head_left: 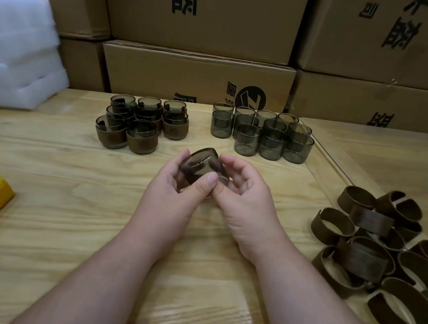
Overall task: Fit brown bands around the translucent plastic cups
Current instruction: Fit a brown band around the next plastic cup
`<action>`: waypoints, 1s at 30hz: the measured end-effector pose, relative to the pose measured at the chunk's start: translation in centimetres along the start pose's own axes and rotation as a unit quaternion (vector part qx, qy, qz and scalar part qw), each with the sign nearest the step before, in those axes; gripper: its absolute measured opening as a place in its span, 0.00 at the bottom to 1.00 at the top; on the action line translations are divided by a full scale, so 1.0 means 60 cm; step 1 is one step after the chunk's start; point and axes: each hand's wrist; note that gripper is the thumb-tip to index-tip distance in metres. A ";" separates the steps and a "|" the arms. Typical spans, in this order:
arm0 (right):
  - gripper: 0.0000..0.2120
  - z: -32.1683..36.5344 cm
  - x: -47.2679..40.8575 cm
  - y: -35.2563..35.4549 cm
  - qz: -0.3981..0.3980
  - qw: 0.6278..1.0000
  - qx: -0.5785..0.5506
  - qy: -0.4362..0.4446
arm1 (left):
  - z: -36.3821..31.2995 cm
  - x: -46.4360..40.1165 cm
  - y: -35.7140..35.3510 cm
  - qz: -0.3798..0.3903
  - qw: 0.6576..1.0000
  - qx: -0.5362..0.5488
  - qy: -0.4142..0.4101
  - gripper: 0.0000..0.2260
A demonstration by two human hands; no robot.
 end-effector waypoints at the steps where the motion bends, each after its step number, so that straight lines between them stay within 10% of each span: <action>1: 0.20 -0.001 -0.001 0.000 0.000 1.000 0.006 0.001 | 0.001 -0.001 0.001 -0.001 1.000 0.006 0.007 0.44; 20: 0.25 -0.006 -0.003 0.006 0.021 0.999 0.033 0.009 | -0.003 0.006 0.002 0.035 0.990 -0.134 -0.017 0.32; 30: 0.29 -0.005 -0.004 -0.004 -0.101 0.992 0.072 0.013 | -0.014 0.014 -0.003 0.108 0.954 -0.268 -0.075 0.30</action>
Point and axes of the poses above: each hand's wrist, its own x-axis away from the middle knuckle, its own y-axis out of the back of the hand, z = x × y, and after that the axes turned 13 degrees about -y, right-handed
